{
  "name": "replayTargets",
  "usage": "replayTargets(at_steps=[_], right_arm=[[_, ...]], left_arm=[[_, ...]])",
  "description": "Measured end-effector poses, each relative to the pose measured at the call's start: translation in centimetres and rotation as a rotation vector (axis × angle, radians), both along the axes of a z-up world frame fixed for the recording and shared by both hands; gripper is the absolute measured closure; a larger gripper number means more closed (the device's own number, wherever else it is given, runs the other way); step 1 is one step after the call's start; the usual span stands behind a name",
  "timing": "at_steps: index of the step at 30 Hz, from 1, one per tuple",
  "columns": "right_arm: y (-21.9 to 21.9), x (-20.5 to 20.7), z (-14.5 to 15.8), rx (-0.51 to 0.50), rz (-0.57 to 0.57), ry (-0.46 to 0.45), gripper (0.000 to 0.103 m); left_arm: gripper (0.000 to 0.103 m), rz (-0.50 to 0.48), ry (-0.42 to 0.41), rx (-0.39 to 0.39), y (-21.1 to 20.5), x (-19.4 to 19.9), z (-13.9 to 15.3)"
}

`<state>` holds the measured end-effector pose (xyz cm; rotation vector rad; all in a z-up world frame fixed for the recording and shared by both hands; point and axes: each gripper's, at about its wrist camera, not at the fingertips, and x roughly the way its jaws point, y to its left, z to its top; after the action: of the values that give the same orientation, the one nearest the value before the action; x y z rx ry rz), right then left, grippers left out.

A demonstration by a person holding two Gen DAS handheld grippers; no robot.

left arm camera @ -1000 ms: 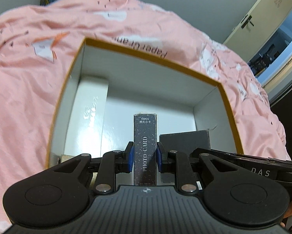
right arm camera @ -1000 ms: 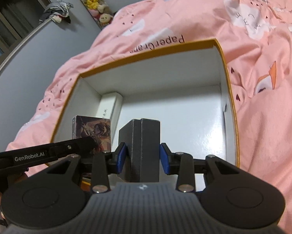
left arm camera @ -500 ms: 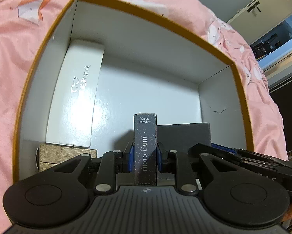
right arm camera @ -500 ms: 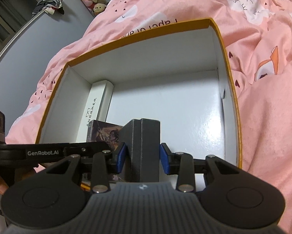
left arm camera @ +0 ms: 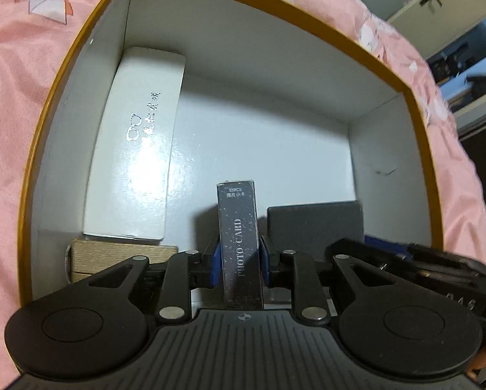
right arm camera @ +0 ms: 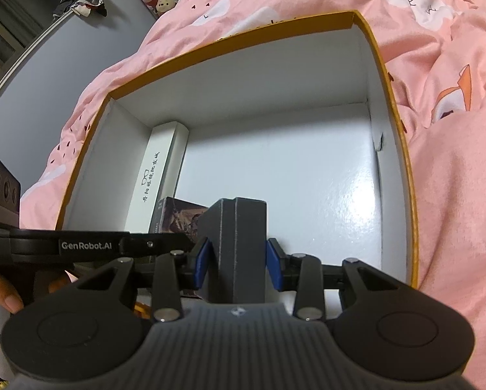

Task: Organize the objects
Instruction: 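Lower the photo card pack into the box with the left gripper while the right gripper lowers the card holder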

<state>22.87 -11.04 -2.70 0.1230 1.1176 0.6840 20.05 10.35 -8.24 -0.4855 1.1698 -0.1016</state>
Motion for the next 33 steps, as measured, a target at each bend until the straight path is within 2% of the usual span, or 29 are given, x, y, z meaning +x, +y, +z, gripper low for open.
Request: replayTargets(at_steps=[2,8,11,15,17,24,26,28,30,32,33], right_arm=[[0.0,0.0,0.0,0.000,0.001,0.000,0.064],[0.3,-0.1,-0.2,-0.002,0.002,0.010,0.064],[0.3,-0.1,-0.1,-0.010,-0.001,0.002,0.064],[0.4,-0.2,-0.1,-0.016,-0.003,-0.002,0.064],[0.4,-0.2,-0.1,-0.019,-0.006,-0.001,0.064],[0.4,-0.3,0.2,-0.043,-0.011,-0.023,0.064],[0.2,-0.3,0.3,-0.049,-0.012,-0.036,0.064],[0.1,-0.3,0.4,-0.051,-0.013,-0.039,0.064],[0.2,-0.2,0.4,-0.052,-0.013,-0.040,0.064],[0.2,-0.2,0.3,-0.055,-0.014,-0.040,0.063],[0.2,-0.2,0.2,-0.057,-0.013,-0.041,0.063]], left_arm=[[0.072,-0.012,-0.004,0.058,-0.5,-0.1,0.5],[0.071,-0.051,-0.037,0.169,-1.1,-0.6,1.6],[0.069,-0.062,-0.067,0.259,-1.5,-1.0,2.2],[0.069,-0.069,-0.083,0.258,-1.5,-1.1,2.4],[0.069,-0.069,-0.086,0.286,-1.6,-1.3,2.5],[0.069,-0.119,-0.120,0.431,-4.0,-1.2,3.4],[0.063,-0.113,-0.124,0.491,-4.3,-1.4,3.5],[0.062,-0.107,-0.136,0.551,-4.4,-1.7,3.7],[0.063,-0.114,-0.126,0.515,-4.0,-1.6,3.6],[0.073,-0.111,-0.113,0.421,-3.3,-1.3,3.3],[0.076,-0.108,-0.108,0.399,-3.1,-1.2,3.1]])
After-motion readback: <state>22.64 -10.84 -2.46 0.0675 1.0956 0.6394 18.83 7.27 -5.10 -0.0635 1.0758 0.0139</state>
